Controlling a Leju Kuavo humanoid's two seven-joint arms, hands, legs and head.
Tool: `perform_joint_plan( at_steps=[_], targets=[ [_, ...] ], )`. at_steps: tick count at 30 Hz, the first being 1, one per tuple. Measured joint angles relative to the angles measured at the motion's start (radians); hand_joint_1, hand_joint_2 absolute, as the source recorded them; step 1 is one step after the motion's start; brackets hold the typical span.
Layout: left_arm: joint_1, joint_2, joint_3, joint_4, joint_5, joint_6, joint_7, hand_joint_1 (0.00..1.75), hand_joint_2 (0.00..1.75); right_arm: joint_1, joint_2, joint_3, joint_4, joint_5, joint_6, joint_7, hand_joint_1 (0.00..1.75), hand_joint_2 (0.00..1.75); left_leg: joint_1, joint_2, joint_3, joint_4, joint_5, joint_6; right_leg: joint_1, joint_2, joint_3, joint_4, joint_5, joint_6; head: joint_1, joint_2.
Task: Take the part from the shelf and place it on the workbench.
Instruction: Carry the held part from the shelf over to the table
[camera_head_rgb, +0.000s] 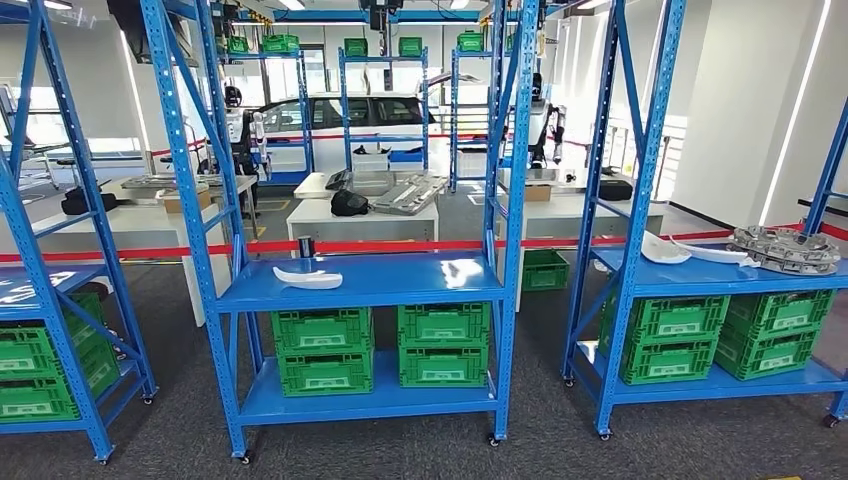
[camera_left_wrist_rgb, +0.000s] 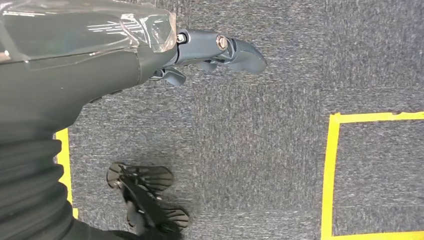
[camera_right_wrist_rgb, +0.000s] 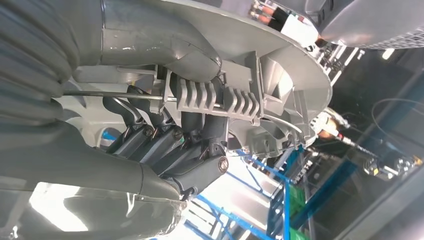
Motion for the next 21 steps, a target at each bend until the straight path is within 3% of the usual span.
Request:
perform_joint_plan(
  at_steps=[1, 3, 4, 6, 8, 9, 10, 11, 12, 14, 15, 16, 18, 19, 21],
  targets=[
    [0.000, 0.000, -0.002, 0.000, 0.000, 0.000, 0.000, 0.00, 1.75, -0.001, 0.000, 0.000, 0.001, -0.001, 0.001, 0.000, 1.68, 1.75, -0.003, 0.000, 0.011, -0.024, -0.009, 0.006, 0.001, -0.001, -0.003, 0.000, 0.008, 0.007, 0.000, 0.000],
    [0.000, -0.001, -0.004, -0.001, 0.000, 0.001, 0.000, 0.00, 1.75, -0.001, 0.001, 0.000, 0.004, -0.003, 0.002, 0.000, 1.68, 1.75, -0.004, 0.003, -0.005, -0.032, 0.006, 0.021, -0.001, -0.001, -0.011, 0.000, 0.018, 0.018, 0.001, 0.000],
    [0.000, -0.001, -0.004, -0.001, 0.000, 0.001, 0.000, 0.00, 1.75, -0.002, 0.001, 0.001, 0.005, -0.005, 0.004, 0.001, 1.68, 1.75, -0.003, 0.005, -0.017, -0.034, 0.018, 0.031, -0.001, 0.001, -0.021, 0.014, 0.003, 0.017, 0.002, 0.000],
    [0.000, -0.002, -0.006, -0.001, 0.000, 0.000, 0.000, 0.00, 1.75, -0.005, 0.001, 0.004, 0.009, -0.013, 0.013, 0.005, 1.68, 1.75, 0.000, 0.010, -0.043, -0.038, 0.046, 0.043, -0.002, 0.003, -0.056, 0.099, -0.074, 0.008, 0.004, 0.000],
    [0.001, -0.002, -0.007, -0.001, 0.005, 0.001, 0.002, 0.00, 1.75, -0.007, 0.003, 0.010, 0.014, -0.024, 0.024, 0.009, 1.68, 1.75, -0.003, 0.010, -0.072, -0.036, 0.071, 0.046, -0.003, 0.003, -0.089, 0.232, -0.152, 0.005, 0.007, 0.000],
    [0.003, -0.002, -0.008, -0.001, 0.014, 0.005, 0.007, 0.00, 1.75, -0.008, 0.003, 0.015, 0.017, -0.032, 0.028, 0.011, 1.68, 1.75, -0.004, 0.011, -0.088, -0.034, 0.083, 0.046, -0.003, 0.003, -0.092, 0.279, -0.166, 0.011, 0.008, 0.000],
    [0.006, -0.002, -0.011, -0.001, 0.029, 0.012, 0.015, 0.00, 1.75, -0.011, 0.004, 0.020, 0.020, -0.040, 0.032, 0.012, 1.68, 1.75, -0.005, 0.011, -0.104, -0.032, 0.094, 0.045, -0.004, 0.003, -0.078, 0.293, -0.158, 0.020, 0.009, 0.000],
    [0.011, -0.002, -0.017, -0.002, 0.051, 0.021, 0.028, 0.00, 1.75, -0.015, 0.004, 0.024, 0.023, -0.048, 0.036, 0.013, 1.68, 1.75, -0.006, 0.011, -0.119, -0.029, 0.104, 0.044, -0.004, 0.003, -0.044, 0.266, -0.138, 0.028, 0.009, 0.000],
    [0.018, -0.002, -0.025, -0.004, 0.077, 0.031, 0.042, 0.00, 1.75, -0.021, 0.005, 0.029, 0.025, -0.055, 0.040, 0.014, 1.68, 1.75, -0.007, 0.010, -0.133, -0.024, 0.113, 0.042, -0.004, 0.003, 0.007, 0.203, -0.118, 0.033, 0.010, 0.000],
    [0.035, -0.002, -0.046, -0.011, 0.129, 0.049, 0.069, 0.00, 1.75, -0.036, 0.006, 0.037, 0.028, -0.064, 0.045, 0.014, 1.68, 1.75, -0.010, 0.010, -0.155, -0.014, 0.127, 0.035, 0.000, 0.003, 0.115, 0.046, -0.111, 0.025, 0.010, 0.000],
    [0.045, -0.002, -0.057, -0.016, 0.151, 0.057, 0.080, 0.00, 1.75, -0.042, 0.008, 0.041, 0.028, -0.066, 0.047, 0.014, 1.68, 1.75, -0.011, 0.010, -0.160, -0.011, 0.135, 0.030, 0.002, 0.004, 0.144, -0.005, -0.116, 0.017, 0.009, 0.000],
    [0.056, -0.002, -0.070, -0.022, 0.171, 0.065, 0.090, 0.00, 1.75, -0.048, 0.008, 0.044, 0.029, -0.068, 0.048, 0.014, 1.68, 1.75, -0.011, 0.010, -0.164, -0.010, 0.142, 0.024, 0.006, 0.005, 0.154, -0.031, -0.122, 0.009, 0.009, 0.000],
    [0.077, -0.002, -0.096, -0.033, 0.204, 0.079, 0.106, 0.00, 1.75, -0.056, 0.009, 0.050, 0.033, -0.071, 0.050, 0.012, 1.68, 1.75, -0.008, 0.009, -0.171, -0.010, 0.150, 0.011, 0.004, 0.005, 0.139, -0.036, -0.113, -0.006, 0.009, 0.000],
    [0.086, -0.002, -0.110, -0.039, 0.217, 0.084, 0.115, 0.00, 1.75, -0.059, 0.009, 0.053, 0.034, -0.072, 0.051, 0.009, 1.68, 1.75, -0.005, 0.007, -0.178, 0.000, 0.134, 0.005, 0.002, 0.004, 0.132, -0.037, -0.105, -0.016, 0.008, 0.000],
    [0.099, -0.001, -0.131, -0.048, 0.235, 0.092, 0.132, 0.00, 1.75, -0.063, 0.010, 0.059, 0.036, -0.073, 0.052, 0.002, 1.68, 1.75, 0.000, 0.005, -0.202, 0.069, 0.052, -0.008, -0.003, 0.002, 0.115, -0.040, -0.087, -0.033, 0.007, 0.000]
  ],
)
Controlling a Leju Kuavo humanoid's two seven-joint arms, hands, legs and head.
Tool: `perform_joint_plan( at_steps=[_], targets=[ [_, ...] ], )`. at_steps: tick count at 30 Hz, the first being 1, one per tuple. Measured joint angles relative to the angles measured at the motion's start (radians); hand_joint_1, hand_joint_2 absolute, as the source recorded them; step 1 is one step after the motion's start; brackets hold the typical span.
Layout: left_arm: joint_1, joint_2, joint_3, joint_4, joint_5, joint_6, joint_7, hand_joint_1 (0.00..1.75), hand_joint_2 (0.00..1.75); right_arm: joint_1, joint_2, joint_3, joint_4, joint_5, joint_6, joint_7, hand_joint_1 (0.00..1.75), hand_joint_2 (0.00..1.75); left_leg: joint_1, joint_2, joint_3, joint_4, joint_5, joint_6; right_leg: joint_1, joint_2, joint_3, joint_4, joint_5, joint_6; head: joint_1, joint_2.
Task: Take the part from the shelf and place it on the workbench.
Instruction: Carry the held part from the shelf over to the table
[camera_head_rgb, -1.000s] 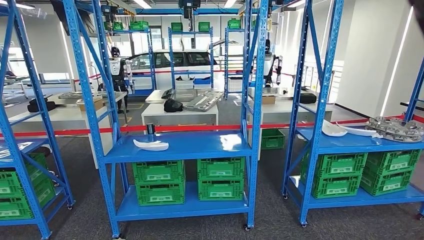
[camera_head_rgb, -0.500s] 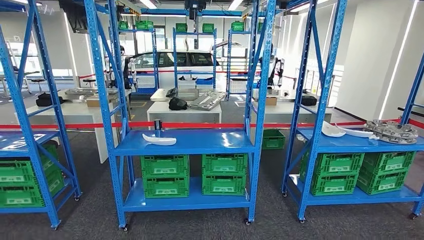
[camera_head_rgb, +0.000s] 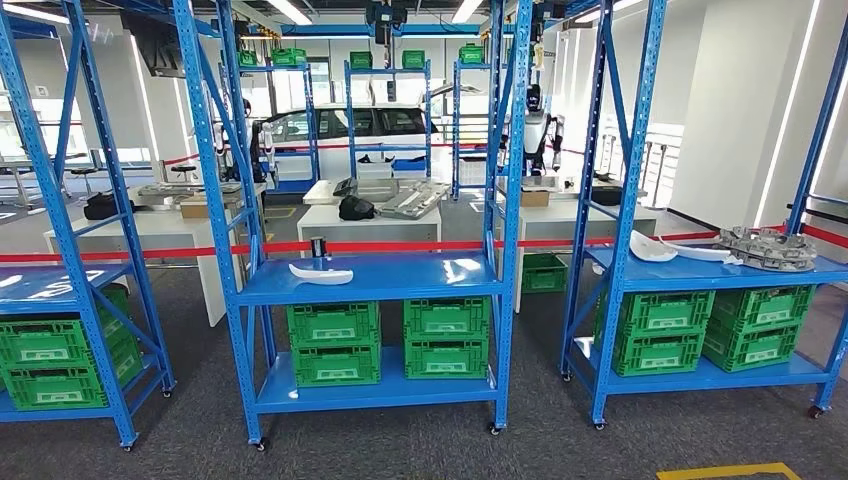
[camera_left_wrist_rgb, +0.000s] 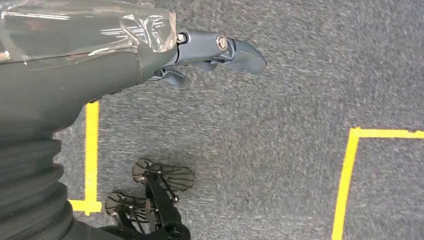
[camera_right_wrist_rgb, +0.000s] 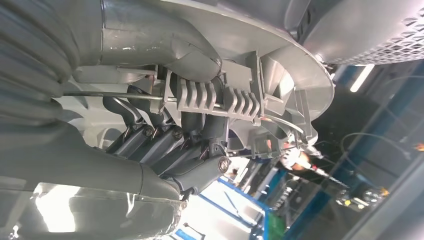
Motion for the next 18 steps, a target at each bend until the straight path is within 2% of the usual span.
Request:
perform_joint_plan(
  at_steps=[1, 2, 3, 4, 5, 6, 7, 8, 9, 10, 12, 13, 14, 16, 17, 18],
  targets=[
    [0.004, 0.000, -0.006, -0.003, 0.004, 0.002, 0.011, 0.00, 1.75, -0.001, 0.000, 0.002, 0.000, 0.000, 0.002, -0.004, 1.68, 1.75, 0.002, 0.000, -0.017, 0.060, -0.052, -0.006, 0.000, -0.001, -0.010, 0.001, 0.009, -0.004, -0.001, 0.000],
    [0.006, 0.000, -0.009, -0.006, 0.004, 0.003, 0.025, 0.00, 1.75, -0.001, 0.000, 0.004, 0.000, 0.000, 0.005, -0.008, 1.68, 1.75, 0.004, 0.000, -0.033, 0.126, -0.090, -0.011, 0.001, -0.001, -0.020, 0.002, 0.018, -0.004, -0.002, 0.000],
    [0.008, 0.000, -0.011, -0.008, -0.001, 0.002, 0.042, 0.00, 1.75, -0.001, 0.001, 0.006, 0.000, 0.001, 0.009, -0.010, 1.68, 1.75, 0.006, 0.000, -0.043, 0.182, -0.105, -0.014, 0.001, -0.003, -0.030, 0.003, 0.026, -0.003, -0.002, 0.000],
    [0.009, 0.000, -0.012, -0.010, -0.008, 0.001, 0.060, 0.00, 1.75, -0.001, 0.002, 0.009, 0.000, 0.003, 0.013, -0.013, 1.68, 1.75, 0.008, 0.000, -0.040, 0.210, -0.096, -0.016, 0.001, -0.006, -0.040, 0.006, 0.034, -0.002, -0.003, 0.000],
    [0.010, 0.000, -0.013, -0.013, -0.020, -0.002, 0.080, 0.00, 1.75, -0.001, 0.003, 0.011, 0.000, 0.008, 0.017, -0.016, 1.68, 1.75, 0.009, 0.002, -0.017, 0.198, -0.072, -0.016, 0.001, -0.010, -0.049, 0.009, 0.040, 0.000, -0.003, 0.000],
    [0.010, 0.001, -0.013, -0.018, -0.034, -0.007, 0.100, 0.00, 1.75, -0.002, 0.004, 0.014, 0.000, 0.017, 0.020, -0.020, 1.68, 1.75, 0.009, 0.008, 0.028, 0.144, -0.045, -0.015, 0.002, -0.015, -0.055, 0.013, 0.043, 0.002, -0.004, 0.000],
    [0.011, 0.001, -0.013, -0.025, -0.049, -0.011, 0.118, 0.00, 1.75, -0.003, 0.005, 0.016, 0.000, 0.026, 0.023, -0.025, 1.68, 1.75, 0.007, 0.023, 0.084, 0.066, -0.029, -0.012, 0.003, -0.020, -0.059, 0.017, 0.046, 0.004, -0.005, 0.000],
    [0.010, 0.002, -0.012, -0.032, -0.063, -0.016, 0.133, 0.00, 1.75, -0.004, 0.005, 0.019, -0.001, 0.035, 0.024, -0.029, 1.68, 1.75, 0.004, 0.039, 0.135, -0.011, -0.024, -0.008, 0.006, -0.025, -0.061, 0.020, 0.048, 0.008, -0.006, 0.000],
    [0.010, 0.002, -0.010, -0.038, -0.074, -0.019, 0.142, 0.00, 1.75, -0.006, 0.005, 0.022, -0.001, 0.043, 0.025, -0.033, 1.68, 1.75, 0.001, 0.052, 0.169, -0.067, -0.026, -0.002, 0.009, -0.033, -0.062, 0.022, 0.050, 0.011, -0.006, 0.000],
    [0.010, 0.002, -0.008, -0.043, -0.082, -0.021, 0.149, 0.00, 1.75, -0.008, 0.005, 0.025, -0.001, 0.048, 0.025, -0.036, 1.68, 1.75, -0.003, 0.058, 0.183, -0.096, -0.031, 0.004, 0.012, -0.041, -0.063, 0.023, 0.053, 0.016, -0.006, 0.000],
    [0.013, 0.002, -0.004, -0.050, -0.090, -0.021, 0.154, 0.00, 1.75, -0.012, 0.007, 0.031, -0.003, 0.052, 0.025, -0.039, 1.68, 1.75, -0.004, 0.044, 0.176, -0.107, -0.025, 0.019, 0.013, -0.057, -0.066, 0.024, 0.056, 0.025, -0.005, 0.000],
    [0.014, 0.001, -0.003, -0.052, -0.091, -0.021, 0.155, 0.00, 1.75, -0.013, 0.007, 0.033, -0.004, 0.054, 0.025, -0.041, 1.68, 1.75, -0.002, 0.035, 0.173, -0.111, -0.018, 0.027, 0.012, -0.054, -0.073, 0.033, 0.050, 0.028, -0.005, 0.000],
    [0.014, 0.000, -0.001, -0.054, -0.091, -0.021, 0.156, 0.00, 1.75, -0.014, 0.007, 0.034, -0.006, 0.058, 0.025, -0.043, 1.68, 1.75, 0.000, 0.027, 0.168, -0.115, -0.010, 0.036, 0.011, -0.044, -0.086, 0.060, 0.032, 0.029, -0.004, 0.000],
    [0.012, -0.001, 0.000, -0.056, -0.090, -0.022, 0.156, 0.00, 1.75, -0.014, 0.006, 0.036, -0.007, 0.068, 0.024, -0.047, 1.68, 1.75, 0.002, 0.010, 0.156, -0.117, 0.006, 0.046, 0.007, -0.014, -0.141, 0.182, -0.032, 0.025, -0.002, 0.000],
    [0.011, -0.001, 0.000, -0.056, -0.090, -0.022, 0.155, 0.00, 1.75, -0.014, 0.005, 0.037, -0.007, 0.073, 0.024, -0.049, 1.68, 1.75, 0.002, 0.001, 0.148, -0.116, 0.012, 0.048, 0.006, -0.005, -0.174, 0.260, -0.067, 0.023, 0.000, 0.000],
    [0.011, -0.001, 0.000, -0.055, -0.090, -0.019, 0.155, 0.00, 1.75, -0.014, 0.004, 0.038, -0.007, 0.077, 0.024, -0.052, 1.68, 1.75, 0.002, -0.008, 0.141, -0.115, 0.016, 0.047, 0.005, -0.001, -0.198, 0.322, -0.091, 0.025, 0.000, 0.000]
  ],
)
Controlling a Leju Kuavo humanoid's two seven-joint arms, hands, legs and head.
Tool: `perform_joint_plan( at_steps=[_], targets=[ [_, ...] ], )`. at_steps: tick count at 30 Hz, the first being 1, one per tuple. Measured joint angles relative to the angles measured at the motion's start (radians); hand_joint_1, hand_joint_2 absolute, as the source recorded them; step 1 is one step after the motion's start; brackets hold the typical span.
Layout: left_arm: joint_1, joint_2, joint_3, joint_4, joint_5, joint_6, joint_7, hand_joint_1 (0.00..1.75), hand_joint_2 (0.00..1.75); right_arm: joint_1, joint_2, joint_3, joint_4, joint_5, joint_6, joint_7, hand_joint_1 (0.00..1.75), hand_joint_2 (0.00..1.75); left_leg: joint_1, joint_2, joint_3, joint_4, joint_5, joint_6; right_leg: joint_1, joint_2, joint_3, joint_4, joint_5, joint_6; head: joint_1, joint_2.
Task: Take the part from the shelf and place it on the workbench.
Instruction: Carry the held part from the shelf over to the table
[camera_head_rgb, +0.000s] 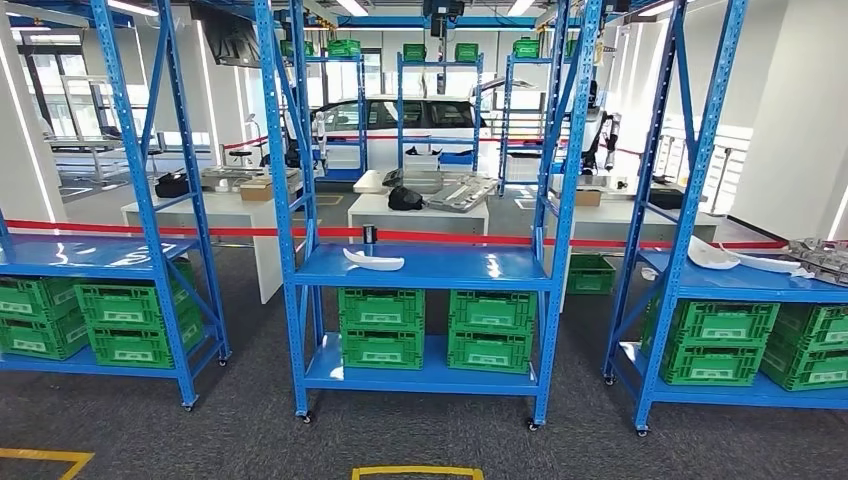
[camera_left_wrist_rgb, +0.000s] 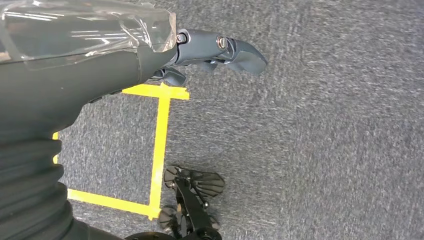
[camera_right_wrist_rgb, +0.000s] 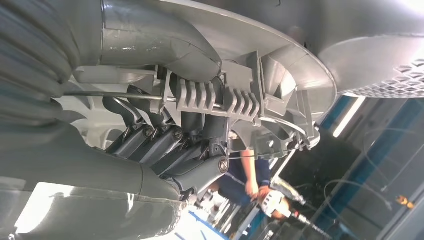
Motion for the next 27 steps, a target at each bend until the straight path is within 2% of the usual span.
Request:
perform_joint_plan(
  at_steps=[1, 2, 3, 4, 5, 6, 7, 9, 10, 11, 12, 14, 15, 16, 17, 18, 20, 22, 23, 24, 25, 27],
  targets=[
    [0.000, 0.000, 0.000, 0.001, 0.001, 0.004, -0.001, 0.00, 1.75, 0.000, -0.001, 0.001, 0.000, 0.005, -0.001, -0.002, 1.68, 1.75, 0.000, -0.010, -0.005, 0.002, 0.004, -0.001, -0.001, 0.002, -0.006, 0.025, -0.007, 0.005, 0.000, 0.000],
    [0.000, 0.000, 0.000, 0.003, 0.002, 0.010, -0.002, 0.00, 1.75, 0.000, -0.003, 0.002, 0.000, 0.011, -0.002, -0.004, 1.68, 1.75, 0.000, -0.021, -0.009, 0.004, 0.006, -0.003, -0.002, 0.003, 0.010, 0.005, 0.003, 0.013, 0.001, 0.000],
    [0.000, -0.001, -0.001, 0.006, 0.004, 0.015, -0.005, 0.00, 1.75, 0.000, -0.004, 0.003, 0.000, 0.017, -0.004, -0.006, 1.68, 1.75, 0.000, -0.032, -0.011, 0.006, 0.008, -0.005, -0.005, 0.006, 0.046, -0.054, 0.027, 0.022, 0.001, 0.000],
    [-0.001, -0.001, -0.001, 0.009, 0.005, 0.020, -0.009, 0.00, 1.75, 0.000, -0.005, 0.003, 0.000, 0.023, -0.007, -0.007, 1.68, 1.75, 0.001, -0.043, -0.013, 0.010, 0.008, -0.008, -0.008, 0.019, 0.093, -0.138, 0.055, 0.029, 0.002, 0.000],
    [-0.002, 0.000, -0.002, 0.012, 0.004, 0.025, -0.013, 0.00, 1.75, 0.000, -0.006, 0.003, 0.000, 0.028, -0.009, -0.009, 1.68, 1.75, -0.001, -0.053, -0.017, 0.016, 0.008, -0.011, -0.010, 0.036, 0.132, -0.211, 0.077, 0.031, 0.002, 0.000],
    [-0.003, 0.000, -0.002, 0.014, 0.002, 0.028, -0.018, 0.00, 1.75, 0.000, -0.007, 0.004, 0.000, 0.032, -0.011, -0.010, 1.68, 1.75, -0.003, -0.061, -0.023, 0.021, 0.008, -0.016, -0.011, 0.048, 0.157, -0.261, 0.091, 0.028, 0.002, 0.000],
    [-0.004, 0.000, -0.003, 0.015, 0.001, 0.032, -0.021, 0.00, 1.75, 0.000, -0.008, 0.004, 0.000, 0.034, -0.013, -0.010, 1.68, 1.75, -0.003, -0.069, -0.030, 0.026, 0.010, -0.022, -0.010, 0.056, 0.167, -0.285, 0.097, 0.022, 0.002, 0.000],
    [-0.004, 0.000, -0.003, 0.018, -0.001, 0.037, -0.024, 0.00, 1.75, 0.001, -0.008, 0.005, 0.000, 0.038, -0.014, -0.011, 1.68, 1.75, -0.002, -0.081, -0.042, 0.029, 0.015, -0.033, -0.009, 0.045, 0.161, -0.285, 0.102, 0.008, 0.001, 0.000],
    [-0.003, 0.000, -0.003, 0.019, -0.001, 0.039, -0.024, 0.00, 1.75, 0.001, -0.009, 0.005, 0.000, 0.039, -0.014, -0.011, 1.68, 1.75, -0.001, -0.077, -0.047, 0.035, 0.013, -0.038, -0.010, 0.037, 0.160, -0.286, 0.105, 0.003, 0.001, 0.000],
    [-0.003, 0.000, -0.004, 0.021, -0.001, 0.039, -0.025, 0.00, 1.75, 0.000, -0.009, 0.006, 0.000, 0.039, -0.014, -0.012, 1.68, 1.75, -0.001, -0.062, -0.057, 0.054, 0.000, -0.043, -0.011, 0.028, 0.160, -0.287, 0.107, -0.003, -0.001, 0.000],
    [-0.004, 0.001, -0.004, 0.022, -0.001, 0.039, -0.025, 0.00, 1.75, 0.000, -0.009, 0.006, 0.000, 0.040, -0.015, -0.012, 1.68, 1.75, 0.000, -0.042, -0.075, 0.095, -0.026, -0.048, -0.013, 0.018, 0.159, -0.288, 0.109, -0.008, -0.003, 0.000],
    [-0.007, 0.001, -0.005, 0.025, -0.001, 0.039, -0.025, 0.00, 1.75, 0.001, -0.009, 0.006, 0.000, 0.040, -0.015, -0.012, 1.68, 1.75, 0.003, -0.004, -0.135, 0.226, -0.097, -0.057, -0.009, -0.002, 0.157, -0.288, 0.109, -0.014, -0.007, 0.000],
    [-0.007, 0.001, -0.005, 0.026, -0.001, 0.039, -0.026, 0.00, 1.75, 0.002, -0.009, 0.007, 0.000, 0.041, -0.015, -0.012, 1.68, 1.75, 0.005, 0.002, -0.165, 0.291, -0.123, -0.059, -0.007, -0.013, 0.155, -0.287, 0.108, -0.015, -0.006, 0.000],
    [-0.007, 0.001, -0.005, 0.028, -0.001, 0.039, -0.027, 0.00, 1.75, 0.002, -0.009, 0.008, 0.000, 0.041, -0.016, -0.012, 1.68, 1.75, 0.006, 0.005, -0.181, 0.328, -0.132, -0.060, -0.005, -0.024, 0.154, -0.287, 0.108, -0.015, -0.007, 0.000],
    [-0.008, 0.001, -0.005, 0.029, -0.003, 0.039, -0.031, 0.00, 1.75, 0.003, -0.009, 0.008, 0.000, 0.042, -0.017, -0.012, 1.68, 1.75, 0.006, 0.008, -0.178, 0.327, -0.123, -0.060, -0.004, -0.036, 0.153, -0.286, 0.108, -0.015, -0.007, 0.000],
    [-0.008, 0.001, -0.005, 0.031, -0.006, 0.040, -0.038, 0.00, 1.75, 0.003, -0.009, 0.009, 0.000, 0.044, -0.018, -0.012, 1.68, 1.75, 0.006, 0.012, -0.155, 0.286, -0.098, -0.058, -0.002, -0.046, 0.154, -0.286, 0.108, -0.015, -0.007, 0.000],
    [-0.012, 0.001, -0.004, 0.032, -0.020, 0.043, -0.061, 0.00, 1.75, 0.003, -0.009, 0.010, 0.000, 0.050, -0.021, -0.012, 1.68, 1.75, 0.001, 0.045, -0.073, 0.139, -0.039, -0.047, 0.005, -0.066, 0.156, -0.286, 0.107, -0.015, -0.008, 0.000],
    [-0.020, 0.001, -0.002, 0.036, -0.034, 0.046, -0.082, 0.00, 1.75, 0.002, -0.010, 0.011, -0.001, 0.057, -0.024, -0.014, 1.68, 1.75, -0.008, 0.071, -0.026, 0.047, -0.014, -0.035, 0.011, -0.084, 0.156, -0.285, 0.106, -0.012, -0.007, 0.000],
    [-0.023, 0.001, 0.000, 0.038, -0.040, 0.045, -0.090, 0.00, 1.75, 0.002, -0.011, 0.011, -0.001, 0.059, -0.026, -0.015, 1.68, 1.75, -0.011, 0.070, -0.025, 0.038, -0.014, -0.032, 0.013, -0.093, 0.156, -0.286, 0.106, -0.010, -0.006, 0.000],
    [-0.024, 0.001, 0.002, 0.041, -0.045, 0.042, -0.097, 0.00, 1.75, 0.001, -0.011, 0.012, -0.001, 0.061, -0.027, -0.017, 1.68, 1.75, -0.012, 0.059, -0.028, 0.035, -0.010, -0.028, 0.013, -0.102, 0.157, -0.287, 0.106, -0.007, -0.006, 0.000],
    [-0.024, 0.001, 0.006, 0.044, -0.051, 0.035, -0.104, 0.00, 1.75, 0.001, -0.012, 0.012, -0.001, 0.062, -0.029, -0.020, 1.68, 1.75, -0.010, 0.050, -0.028, 0.031, -0.005, -0.024, 0.012, -0.102, 0.155, -0.285, 0.104, -0.003, -0.006, 0.000],
    [-0.028, 0.000, 0.012, 0.049, -0.063, 0.016, -0.119, 0.00, 1.75, 0.001, -0.016, 0.012, -0.001, 0.064, -0.034, -0.028, 1.68, 1.75, -0.003, 0.029, -0.028, 0.020, 0.007, -0.014, 0.009, -0.063, 0.134, -0.242, 0.078, 0.000, -0.005, 0.000]
  ],
)
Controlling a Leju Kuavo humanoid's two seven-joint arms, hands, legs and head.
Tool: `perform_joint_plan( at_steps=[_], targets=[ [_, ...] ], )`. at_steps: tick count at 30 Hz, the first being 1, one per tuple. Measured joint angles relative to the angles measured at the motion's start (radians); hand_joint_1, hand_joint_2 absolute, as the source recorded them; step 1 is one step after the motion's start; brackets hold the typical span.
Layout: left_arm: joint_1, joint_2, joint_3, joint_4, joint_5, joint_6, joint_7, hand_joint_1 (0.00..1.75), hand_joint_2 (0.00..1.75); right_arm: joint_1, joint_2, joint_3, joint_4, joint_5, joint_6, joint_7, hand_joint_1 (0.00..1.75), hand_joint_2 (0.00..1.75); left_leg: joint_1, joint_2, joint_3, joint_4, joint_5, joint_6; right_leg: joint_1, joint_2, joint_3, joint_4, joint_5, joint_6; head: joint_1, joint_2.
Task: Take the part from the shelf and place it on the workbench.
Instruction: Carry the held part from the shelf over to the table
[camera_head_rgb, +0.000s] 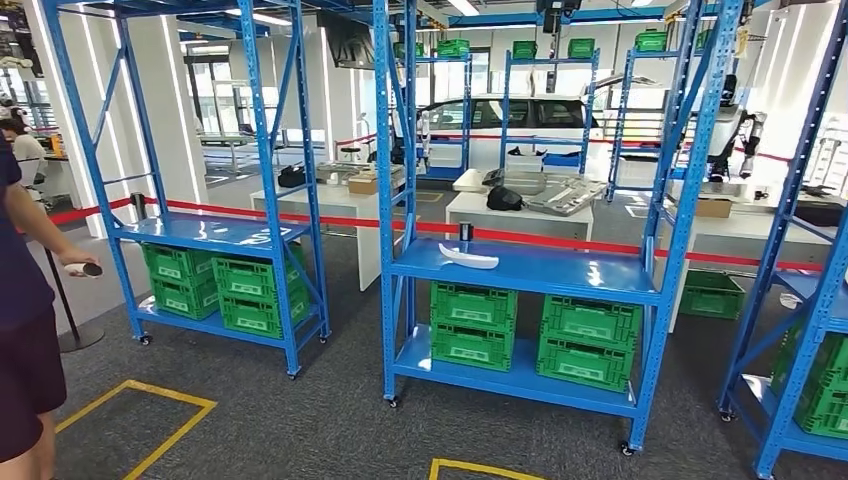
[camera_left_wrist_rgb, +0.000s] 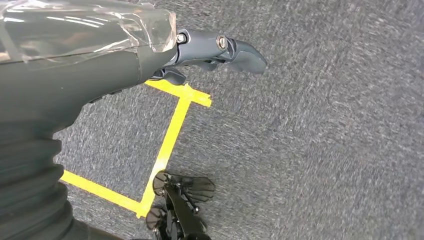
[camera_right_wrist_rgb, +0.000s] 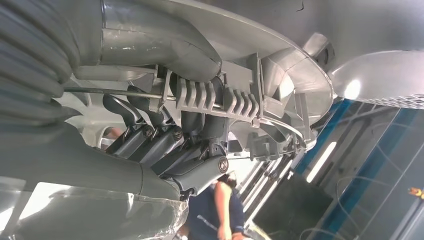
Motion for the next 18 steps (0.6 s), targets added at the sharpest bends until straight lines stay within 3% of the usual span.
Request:
perform_joint_plan(
  at_steps=[2, 4, 5, 6, 7, 8, 9, 11, 13, 15, 17, 18],
  targets=[
    [-0.009, 0.000, 0.006, 0.006, -0.013, -0.017, -0.014, 0.00, 1.75, 0.001, -0.006, 0.000, 0.000, 0.000, -0.003, -0.006, 1.68, 1.75, 0.003, -0.024, -0.005, -0.003, 0.008, 0.007, -0.005, 0.051, -0.061, 0.130, -0.060, -0.004, 0.002, 0.000],
    [-0.016, 0.000, 0.013, 0.014, -0.026, -0.027, -0.023, 0.00, 1.75, 0.005, -0.010, 0.001, 0.000, 0.000, -0.004, -0.008, 1.68, 1.75, 0.003, -0.051, -0.011, -0.002, 0.012, 0.008, -0.008, 0.065, -0.121, 0.255, -0.102, 0.000, 0.004, 0.000],
    [-0.017, 0.000, 0.016, 0.018, -0.032, -0.030, -0.027, 0.00, 1.75, 0.007, -0.011, 0.001, 0.000, 0.000, -0.004, -0.008, 1.68, 1.75, 0.004, -0.065, -0.012, 0.000, 0.013, 0.007, -0.010, 0.067, -0.126, 0.267, -0.099, 0.007, 0.005, 0.000],
    [-0.017, 0.000, 0.020, 0.022, -0.037, -0.032, -0.030, 0.00, 1.75, 0.008, -0.012, 0.001, 0.000, -0.001, -0.004, -0.008, 1.68, 1.75, 0.005, -0.079, -0.013, 0.002, 0.013, 0.006, -0.013, 0.069, -0.110, 0.232, -0.079, 0.017, 0.005, 0.000],
    [-0.018, 0.000, 0.024, 0.025, -0.040, -0.033, -0.032, 0.00, 1.75, 0.009, -0.013, 0.002, 0.000, -0.003, -0.003, -0.008, 1.68, 1.75, 0.006, -0.093, -0.013, 0.006, 0.012, 0.003, -0.017, 0.077, -0.074, 0.159, -0.046, 0.028, 0.006, 0.000],
    [-0.018, 0.000, 0.026, 0.027, -0.042, -0.034, -0.035, 0.00, 1.75, 0.008, -0.014, 0.002, 0.000, -0.006, -0.002, -0.008, 1.68, 1.75, 0.006, -0.106, -0.015, 0.012, 0.010, -0.001, -0.022, 0.095, -0.038, 0.083, -0.017, 0.035, 0.007, 0.000],
    [-0.018, 0.000, 0.029, 0.029, -0.043, -0.036, -0.037, 0.00, 1.75, 0.008, -0.015, 0.001, 0.001, -0.011, -0.001, -0.008, 1.68, 1.75, 0.005, -0.118, -0.019, 0.019, 0.008, -0.007, -0.025, 0.109, -0.011, 0.023, 0.004, 0.035, 0.007, 0.000],
    [-0.017, 0.001, 0.031, 0.030, -0.042, -0.041, -0.039, 0.00, 1.75, 0.007, -0.016, 0.001, 0.002, -0.022, 0.001, -0.008, 1.68, 1.75, 0.004, -0.136, -0.030, 0.026, 0.007, -0.018, -0.023, 0.121, 0.007, -0.018, 0.017, 0.021, 0.007, 0.000],
    [-0.014, 0.001, 0.034, 0.030, -0.041, -0.044, -0.040, 0.00, 1.75, 0.007, -0.016, 0.001, 0.003, -0.027, 0.002, -0.007, 1.68, 1.75, 0.006, -0.145, -0.038, 0.028, 0.010, -0.028, -0.022, 0.103, 0.007, -0.018, 0.021, 0.006, 0.005, 0.000],
    [-0.014, 0.002, 0.037, 0.030, -0.041, -0.046, -0.041, 0.00, 1.75, 0.007, -0.016, 0.001, 0.003, -0.030, 0.003, -0.003, 1.68, 1.75, 0.006, -0.108, -0.057, 0.063, -0.014, -0.036, -0.025, 0.087, 0.008, -0.020, 0.023, -0.007, 0.002, 0.000],
    [-0.019, 0.002, 0.038, 0.031, -0.044, -0.046, -0.046, 0.00, 1.75, 0.008, -0.016, 0.001, 0.003, -0.037, 0.004, 0.002, 1.68, 1.75, 0.005, -0.048, -0.111, 0.180, -0.078, -0.044, -0.023, 0.072, 0.008, -0.020, 0.022, -0.016, -0.001, 0.000],
    [-0.023, 0.002, 0.038, 0.033, -0.046, -0.046, -0.049, 0.00, 1.75, 0.008, -0.016, 0.001, 0.003, -0.042, 0.004, 0.005, 1.68, 1.75, 0.007, -0.031, -0.145, 0.255, -0.110, -0.047, -0.020, 0.064, 0.007, -0.020, 0.022, -0.018, -0.001, 0.000]
  ],
)
